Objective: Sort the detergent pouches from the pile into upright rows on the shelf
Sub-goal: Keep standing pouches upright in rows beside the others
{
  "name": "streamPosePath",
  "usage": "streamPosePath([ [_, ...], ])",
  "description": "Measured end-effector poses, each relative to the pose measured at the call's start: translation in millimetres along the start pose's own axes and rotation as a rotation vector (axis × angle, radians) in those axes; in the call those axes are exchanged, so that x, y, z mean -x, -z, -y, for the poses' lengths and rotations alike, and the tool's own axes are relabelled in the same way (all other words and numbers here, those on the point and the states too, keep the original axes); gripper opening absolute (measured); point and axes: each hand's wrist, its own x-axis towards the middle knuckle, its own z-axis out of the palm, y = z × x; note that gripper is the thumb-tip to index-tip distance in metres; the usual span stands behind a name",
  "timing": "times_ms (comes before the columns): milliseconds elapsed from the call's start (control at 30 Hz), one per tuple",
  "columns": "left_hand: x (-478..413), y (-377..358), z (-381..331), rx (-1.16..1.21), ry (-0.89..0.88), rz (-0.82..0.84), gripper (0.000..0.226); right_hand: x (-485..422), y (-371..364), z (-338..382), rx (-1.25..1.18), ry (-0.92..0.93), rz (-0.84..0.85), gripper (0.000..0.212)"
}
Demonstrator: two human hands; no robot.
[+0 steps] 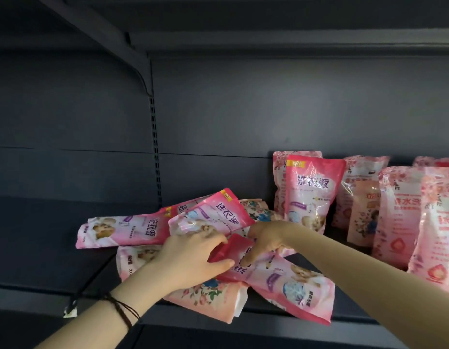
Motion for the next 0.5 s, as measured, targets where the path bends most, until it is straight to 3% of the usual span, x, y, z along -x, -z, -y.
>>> streamPosePath([
  [67,1,0,1,0.017,0.027,0.014,0.062,-6,1,-2,-0.197,-0.044,0.007,0.056],
  [133,0,-2,2,0.045,0.062,0.02,0.063,-10,1,-5,-0.357,-0.09,-0.049,0.011],
  [167,0,-3,3,0.065,0.088,0.024,0.064,-10,1,-7,-0.382,-0.098,-0.087,0.005],
  [267,-5,-6,2,0.161,0.184,0.058,0.07,-6,4,-12,-0.433,-0.054,-0.118,0.016],
  [333,-11,-7,3,0.348,0.26,0.092,0.07,1,9,-21,-0.591,0.006,-0.157,0.016],
  [433,-24,-7,0,0.747,0.311,0.08,0.041,13,20,-37,-0.812,0.13,-0.234,0.017],
  [500,-37,-6,-8,0.981,0.348,-0.024,0.038,23,24,-47,-0.957,0.192,-0.293,0.017],
])
